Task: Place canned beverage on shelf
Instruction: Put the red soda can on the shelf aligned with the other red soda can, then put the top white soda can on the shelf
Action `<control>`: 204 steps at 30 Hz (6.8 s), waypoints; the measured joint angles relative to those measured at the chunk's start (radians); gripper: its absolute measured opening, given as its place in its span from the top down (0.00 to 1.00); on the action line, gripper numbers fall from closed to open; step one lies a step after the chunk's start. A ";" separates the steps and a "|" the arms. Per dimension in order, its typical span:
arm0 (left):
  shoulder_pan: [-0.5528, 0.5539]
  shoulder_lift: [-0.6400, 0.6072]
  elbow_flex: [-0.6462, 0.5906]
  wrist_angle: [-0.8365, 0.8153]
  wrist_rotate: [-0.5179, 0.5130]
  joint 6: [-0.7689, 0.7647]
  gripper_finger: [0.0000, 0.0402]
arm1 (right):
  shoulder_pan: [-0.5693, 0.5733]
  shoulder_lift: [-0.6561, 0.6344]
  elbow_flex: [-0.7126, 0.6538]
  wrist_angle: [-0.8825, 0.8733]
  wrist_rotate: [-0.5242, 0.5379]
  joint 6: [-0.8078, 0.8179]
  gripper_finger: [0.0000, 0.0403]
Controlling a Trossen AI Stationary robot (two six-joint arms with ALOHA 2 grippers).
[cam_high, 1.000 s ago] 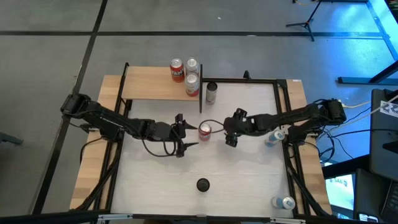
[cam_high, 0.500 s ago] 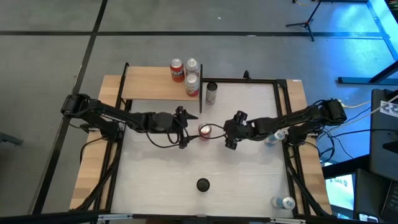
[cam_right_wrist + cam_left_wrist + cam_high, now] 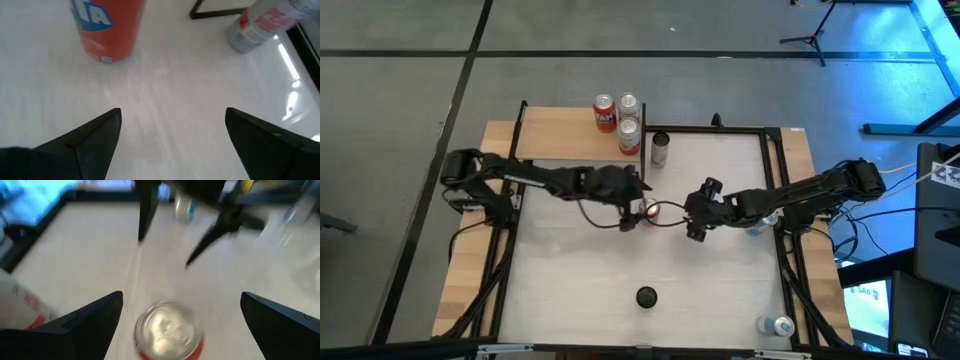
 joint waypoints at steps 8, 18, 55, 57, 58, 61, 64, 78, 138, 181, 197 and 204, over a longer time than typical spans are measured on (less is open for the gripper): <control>0.009 0.097 0.130 -0.204 0.000 0.022 0.02 | 0.004 -0.012 0.000 -0.057 0.019 0.044 0.12; 0.011 0.099 0.131 -0.209 -0.009 0.041 0.02 | 0.004 -0.012 0.000 -0.051 0.019 0.046 0.12; -0.014 0.065 0.129 -0.269 -0.075 0.008 0.32 | 0.060 -0.103 -0.060 0.024 0.078 0.017 0.12; -0.021 0.034 0.129 -0.306 -0.078 -0.006 0.31 | 0.073 -0.129 -0.060 0.022 0.079 0.017 0.12; -0.026 0.017 0.129 -0.328 -0.081 -0.014 0.31 | 0.079 -0.141 -0.060 0.019 0.079 0.017 0.12; -0.044 -0.043 0.129 -0.386 -0.101 -0.034 0.31 | 0.091 -0.178 -0.060 0.015 0.080 0.016 0.12; -0.063 -0.107 0.129 -0.445 -0.142 -0.051 0.31 | 0.091 -0.205 -0.060 0.006 0.079 0.013 0.12; -0.084 -0.437 0.130 -0.632 -0.341 -0.137 0.30 | 0.088 -0.220 -0.060 0.002 0.079 0.013 0.12; 0.571 -0.141 0.453 -0.872 0.110 0.248 0.20 | 0.088 -0.219 -0.060 0.000 0.098 0.009 0.12; 0.246 -0.248 0.448 -0.960 -0.001 0.039 0.02 | 0.007 -0.219 -0.060 0.079 0.162 -0.069 0.12; -0.171 -0.454 -0.349 -0.212 -0.386 -0.154 0.02 | -0.510 -0.112 -0.060 0.556 -0.354 -0.401 0.12; -0.183 -0.445 -0.457 -0.025 -0.386 -0.180 0.02 | -0.657 0.004 -0.059 0.781 -0.541 -0.414 0.12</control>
